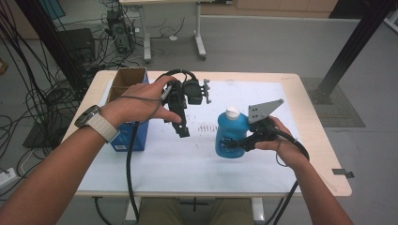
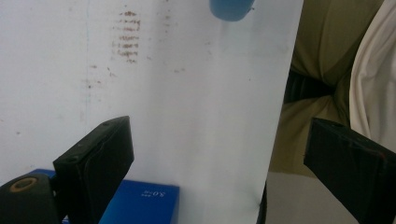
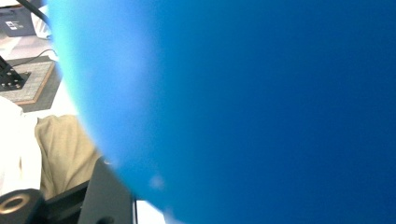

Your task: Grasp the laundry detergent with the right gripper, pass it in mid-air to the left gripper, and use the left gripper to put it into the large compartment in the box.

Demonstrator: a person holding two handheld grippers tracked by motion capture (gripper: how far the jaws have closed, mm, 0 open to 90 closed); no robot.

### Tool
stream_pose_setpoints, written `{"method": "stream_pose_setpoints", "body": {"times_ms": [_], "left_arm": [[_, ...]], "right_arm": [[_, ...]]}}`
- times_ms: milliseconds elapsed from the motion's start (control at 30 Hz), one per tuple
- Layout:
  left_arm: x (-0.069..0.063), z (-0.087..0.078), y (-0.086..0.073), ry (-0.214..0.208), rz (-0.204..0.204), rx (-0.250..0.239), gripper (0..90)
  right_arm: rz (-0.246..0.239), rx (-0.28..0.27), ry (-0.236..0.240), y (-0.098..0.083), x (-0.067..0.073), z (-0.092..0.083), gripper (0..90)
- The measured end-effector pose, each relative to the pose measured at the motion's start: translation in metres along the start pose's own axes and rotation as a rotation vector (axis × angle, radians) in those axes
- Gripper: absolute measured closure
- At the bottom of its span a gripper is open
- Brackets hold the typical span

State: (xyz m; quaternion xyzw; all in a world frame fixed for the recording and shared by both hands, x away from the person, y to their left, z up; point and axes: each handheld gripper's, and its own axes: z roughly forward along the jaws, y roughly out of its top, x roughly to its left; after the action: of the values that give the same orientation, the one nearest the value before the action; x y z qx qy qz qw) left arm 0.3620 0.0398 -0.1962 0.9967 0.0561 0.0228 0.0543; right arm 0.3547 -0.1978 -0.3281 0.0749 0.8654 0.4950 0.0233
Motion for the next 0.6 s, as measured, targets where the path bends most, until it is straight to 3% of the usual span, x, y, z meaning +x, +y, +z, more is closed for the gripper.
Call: {"method": "stream_pose_setpoints", "body": {"times_ms": [600], "left_arm": [[-0.0037,-0.0087,0.0102,-0.013,0.045,-0.049,7.5]], "right_arm": [[-0.009,0.015,0.045,0.0039,-0.0044,0.0036,43.9]]}}
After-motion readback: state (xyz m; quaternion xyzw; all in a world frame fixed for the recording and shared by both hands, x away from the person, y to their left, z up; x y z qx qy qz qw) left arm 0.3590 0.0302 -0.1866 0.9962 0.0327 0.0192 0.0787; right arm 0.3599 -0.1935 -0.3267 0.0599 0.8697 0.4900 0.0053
